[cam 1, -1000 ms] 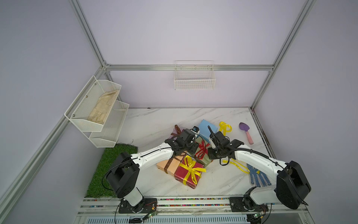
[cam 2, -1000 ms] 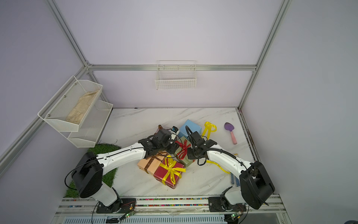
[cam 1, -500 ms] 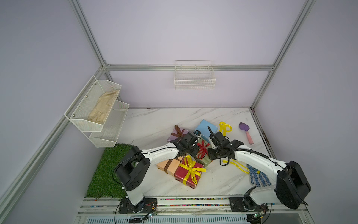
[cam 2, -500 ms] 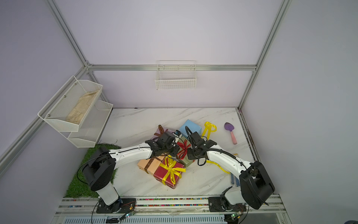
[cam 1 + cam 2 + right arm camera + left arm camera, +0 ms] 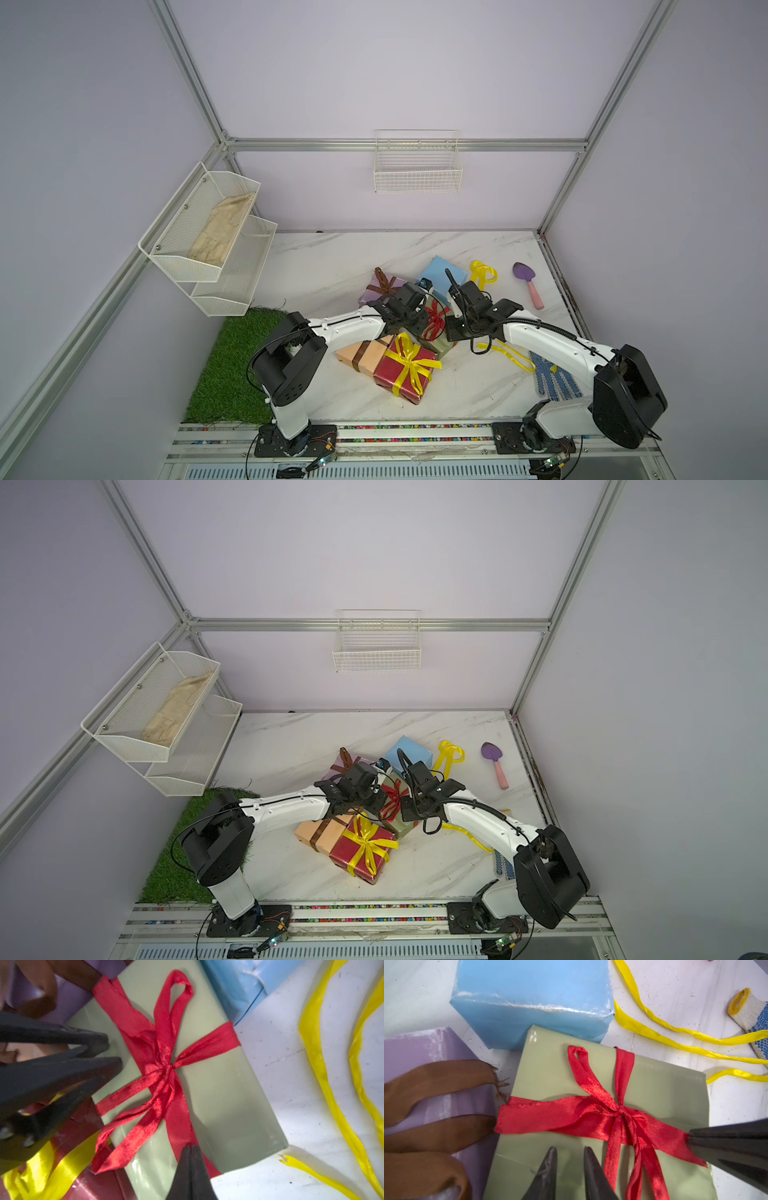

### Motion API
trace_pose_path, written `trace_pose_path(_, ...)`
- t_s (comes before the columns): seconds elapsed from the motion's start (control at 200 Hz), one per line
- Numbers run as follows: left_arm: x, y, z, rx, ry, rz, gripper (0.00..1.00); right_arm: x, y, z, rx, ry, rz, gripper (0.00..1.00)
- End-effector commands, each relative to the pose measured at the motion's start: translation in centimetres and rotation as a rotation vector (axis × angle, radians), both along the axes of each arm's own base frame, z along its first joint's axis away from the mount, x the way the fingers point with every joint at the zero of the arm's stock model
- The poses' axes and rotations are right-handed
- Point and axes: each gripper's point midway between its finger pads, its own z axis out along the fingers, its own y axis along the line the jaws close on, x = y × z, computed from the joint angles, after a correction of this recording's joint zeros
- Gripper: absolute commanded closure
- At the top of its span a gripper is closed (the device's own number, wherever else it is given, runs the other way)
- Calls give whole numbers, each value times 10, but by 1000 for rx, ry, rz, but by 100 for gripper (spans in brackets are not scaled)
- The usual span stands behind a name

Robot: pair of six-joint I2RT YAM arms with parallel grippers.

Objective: Untie the ribbon bows on the gift boxes
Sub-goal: Untie the ribbon from the gift box.

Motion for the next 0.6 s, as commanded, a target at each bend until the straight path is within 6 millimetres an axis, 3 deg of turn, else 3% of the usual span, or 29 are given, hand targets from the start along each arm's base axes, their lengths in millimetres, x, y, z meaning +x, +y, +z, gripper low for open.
trace_pose_path(0.0, -5, 1, -14, 12, 28, 4, 77, 12, 13, 46, 88, -102, 5, 100)
trace_pose_path(0.595, -13, 12, -41, 42, 71, 31, 81, 33, 4, 155, 76, -334, 2, 100)
